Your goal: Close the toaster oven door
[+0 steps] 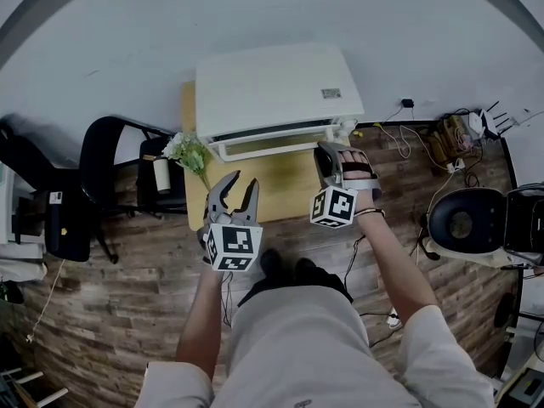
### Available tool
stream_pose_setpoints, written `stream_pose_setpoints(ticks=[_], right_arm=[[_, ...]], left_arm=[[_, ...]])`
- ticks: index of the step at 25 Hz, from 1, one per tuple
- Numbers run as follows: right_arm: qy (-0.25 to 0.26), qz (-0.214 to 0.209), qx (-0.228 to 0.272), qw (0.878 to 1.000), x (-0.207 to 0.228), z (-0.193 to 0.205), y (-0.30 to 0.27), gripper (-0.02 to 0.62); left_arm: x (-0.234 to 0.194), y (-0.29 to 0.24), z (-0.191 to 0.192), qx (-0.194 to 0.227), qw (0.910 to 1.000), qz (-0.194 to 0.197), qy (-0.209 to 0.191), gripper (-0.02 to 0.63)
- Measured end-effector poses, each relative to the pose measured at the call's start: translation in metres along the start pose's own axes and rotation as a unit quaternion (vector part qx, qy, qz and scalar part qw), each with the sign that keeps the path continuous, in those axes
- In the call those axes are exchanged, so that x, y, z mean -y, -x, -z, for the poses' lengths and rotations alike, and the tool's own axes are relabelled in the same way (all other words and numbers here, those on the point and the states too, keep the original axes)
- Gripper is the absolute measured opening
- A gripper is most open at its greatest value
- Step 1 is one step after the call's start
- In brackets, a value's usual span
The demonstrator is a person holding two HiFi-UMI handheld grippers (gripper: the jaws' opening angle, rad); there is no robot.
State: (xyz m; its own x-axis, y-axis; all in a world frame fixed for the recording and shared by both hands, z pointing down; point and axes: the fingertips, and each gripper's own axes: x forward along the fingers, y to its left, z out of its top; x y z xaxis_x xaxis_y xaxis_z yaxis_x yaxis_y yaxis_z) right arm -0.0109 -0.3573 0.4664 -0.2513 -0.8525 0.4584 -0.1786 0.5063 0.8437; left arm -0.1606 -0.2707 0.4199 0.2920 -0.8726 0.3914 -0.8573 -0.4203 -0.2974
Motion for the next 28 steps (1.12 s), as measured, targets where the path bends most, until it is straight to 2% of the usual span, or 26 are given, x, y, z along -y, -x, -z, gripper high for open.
stream_pose_setpoints(ticks=[28], right_arm=[[-0.022, -0.013, -0.023, 0.999, 0.012, -0.003, -0.014, 0.087]], left_arm=[[-0.012, -0.008, -0.002, 0.017, 0.9997, 0.019, 0.0, 0.138]])
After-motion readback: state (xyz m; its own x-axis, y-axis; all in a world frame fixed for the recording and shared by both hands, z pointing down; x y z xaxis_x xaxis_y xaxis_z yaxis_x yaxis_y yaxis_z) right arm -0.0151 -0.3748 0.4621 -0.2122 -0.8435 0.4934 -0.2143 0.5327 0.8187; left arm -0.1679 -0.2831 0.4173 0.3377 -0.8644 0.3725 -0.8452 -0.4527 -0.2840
